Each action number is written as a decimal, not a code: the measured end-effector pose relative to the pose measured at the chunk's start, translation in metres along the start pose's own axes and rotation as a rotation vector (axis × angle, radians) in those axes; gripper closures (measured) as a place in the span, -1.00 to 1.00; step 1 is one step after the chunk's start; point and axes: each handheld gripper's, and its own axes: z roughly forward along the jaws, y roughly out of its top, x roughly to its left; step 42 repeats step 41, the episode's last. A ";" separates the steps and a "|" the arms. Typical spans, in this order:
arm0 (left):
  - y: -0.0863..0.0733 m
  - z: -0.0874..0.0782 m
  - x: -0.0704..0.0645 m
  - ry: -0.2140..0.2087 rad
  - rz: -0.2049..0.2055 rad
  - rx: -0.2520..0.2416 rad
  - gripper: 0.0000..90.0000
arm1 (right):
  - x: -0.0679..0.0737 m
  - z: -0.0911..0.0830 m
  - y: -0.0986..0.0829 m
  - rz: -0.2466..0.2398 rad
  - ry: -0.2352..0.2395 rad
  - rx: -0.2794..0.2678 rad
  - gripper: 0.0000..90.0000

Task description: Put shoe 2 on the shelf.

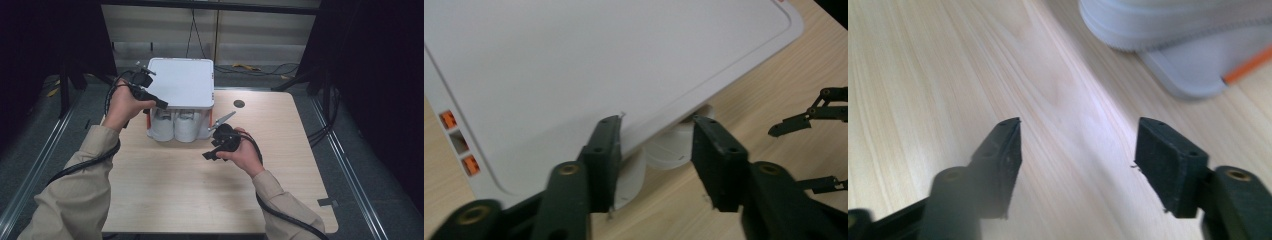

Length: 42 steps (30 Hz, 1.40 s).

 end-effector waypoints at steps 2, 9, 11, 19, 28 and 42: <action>-0.008 0.001 -0.002 -0.006 -0.003 0.009 -0.01 | -0.002 -0.006 -0.009 0.012 -0.004 -0.004 -0.31; -0.032 0.005 -0.008 -0.016 -0.009 0.025 -0.19 | -0.001 -0.022 -0.019 0.025 -0.039 -0.011 -0.40; -0.040 0.005 -0.008 -0.018 0.000 0.025 -0.24 | 0.000 -0.027 -0.023 0.032 -0.037 -0.016 -0.40; -0.077 0.013 -0.006 -0.028 -0.013 0.050 -0.28 | 0.000 -0.038 -0.041 0.041 -0.055 -0.002 -0.45; -0.109 0.021 -0.001 -0.013 -0.018 0.070 -0.34 | -0.002 -0.047 -0.065 0.042 -0.091 0.011 -0.49; -0.158 0.032 -0.007 0.003 -0.019 0.076 -0.45 | 0.002 -0.062 -0.121 0.118 -0.130 -0.019 -0.63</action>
